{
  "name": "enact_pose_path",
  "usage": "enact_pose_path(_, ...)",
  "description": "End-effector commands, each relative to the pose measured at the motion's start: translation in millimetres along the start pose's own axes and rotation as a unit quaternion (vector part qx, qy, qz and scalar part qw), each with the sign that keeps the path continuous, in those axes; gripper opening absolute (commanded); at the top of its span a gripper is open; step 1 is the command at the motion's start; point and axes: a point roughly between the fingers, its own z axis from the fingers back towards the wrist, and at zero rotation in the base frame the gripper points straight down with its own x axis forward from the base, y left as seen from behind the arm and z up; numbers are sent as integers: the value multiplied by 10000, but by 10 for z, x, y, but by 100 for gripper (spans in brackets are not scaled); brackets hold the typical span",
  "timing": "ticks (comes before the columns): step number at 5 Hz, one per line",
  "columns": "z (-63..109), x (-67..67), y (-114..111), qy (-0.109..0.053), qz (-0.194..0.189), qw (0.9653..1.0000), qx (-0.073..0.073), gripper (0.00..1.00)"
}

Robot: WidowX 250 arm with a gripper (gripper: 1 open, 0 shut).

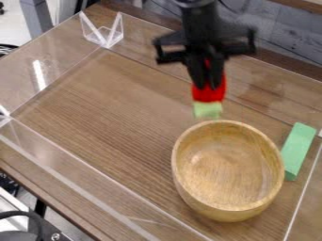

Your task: Move the red fruit to the left

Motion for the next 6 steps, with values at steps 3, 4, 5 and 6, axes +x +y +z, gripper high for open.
enact_pose_path(3, 65, -8, -15, -391, 493, 9980, -82, 0)
enact_pose_path(4, 90, -11, 1, -413, 615, 9972, -83, 0)
enact_pose_path(5, 116, -25, 12, -426, 730, 9964, -83, 0)
enact_pose_path(6, 137, -45, 31, -442, 863, 9953, -78, 0)
